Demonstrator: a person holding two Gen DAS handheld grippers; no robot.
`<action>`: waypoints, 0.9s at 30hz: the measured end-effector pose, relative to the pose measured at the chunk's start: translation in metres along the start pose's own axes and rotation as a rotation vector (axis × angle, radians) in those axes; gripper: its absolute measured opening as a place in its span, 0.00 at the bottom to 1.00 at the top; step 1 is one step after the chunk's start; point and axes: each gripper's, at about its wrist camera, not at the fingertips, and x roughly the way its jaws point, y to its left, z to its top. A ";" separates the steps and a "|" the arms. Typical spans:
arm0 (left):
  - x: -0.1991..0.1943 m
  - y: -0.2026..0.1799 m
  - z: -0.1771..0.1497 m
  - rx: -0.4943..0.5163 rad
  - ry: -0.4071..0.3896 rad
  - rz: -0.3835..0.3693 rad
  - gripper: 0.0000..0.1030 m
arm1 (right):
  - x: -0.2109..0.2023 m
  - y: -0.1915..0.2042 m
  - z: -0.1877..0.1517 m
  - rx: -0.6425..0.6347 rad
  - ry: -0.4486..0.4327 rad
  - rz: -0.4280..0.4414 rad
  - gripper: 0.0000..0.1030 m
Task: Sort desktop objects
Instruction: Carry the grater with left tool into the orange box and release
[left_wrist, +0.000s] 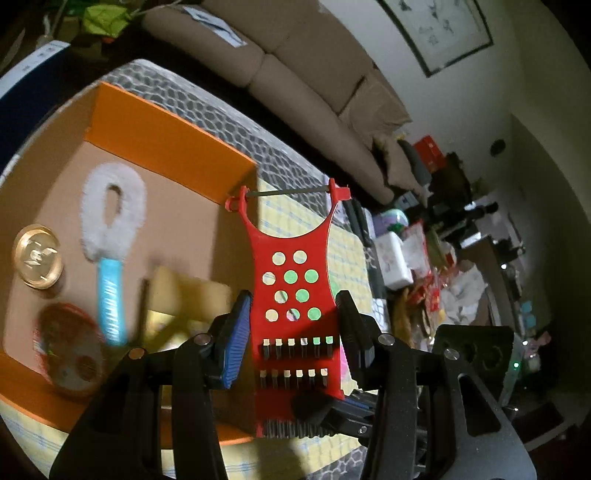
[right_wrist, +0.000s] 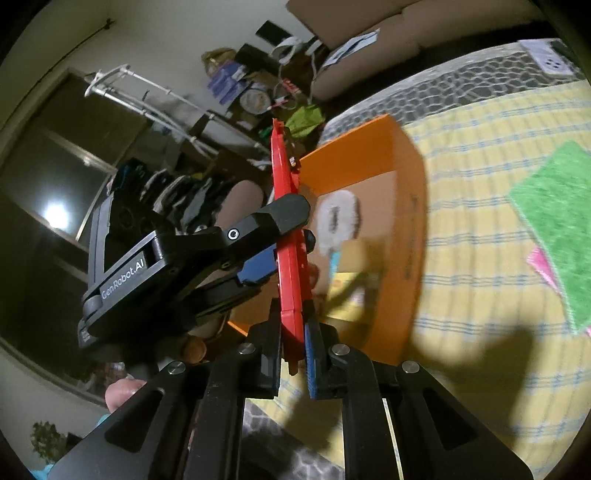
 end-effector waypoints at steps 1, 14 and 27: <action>-0.002 0.004 0.005 -0.002 -0.001 0.013 0.41 | 0.005 0.003 0.001 -0.002 0.003 0.004 0.10; 0.035 0.029 0.060 0.019 0.019 0.094 0.41 | 0.056 -0.008 0.046 0.051 -0.019 0.026 0.10; 0.095 0.060 0.086 -0.002 0.042 0.141 0.42 | 0.095 -0.038 0.094 -0.053 0.047 -0.175 0.13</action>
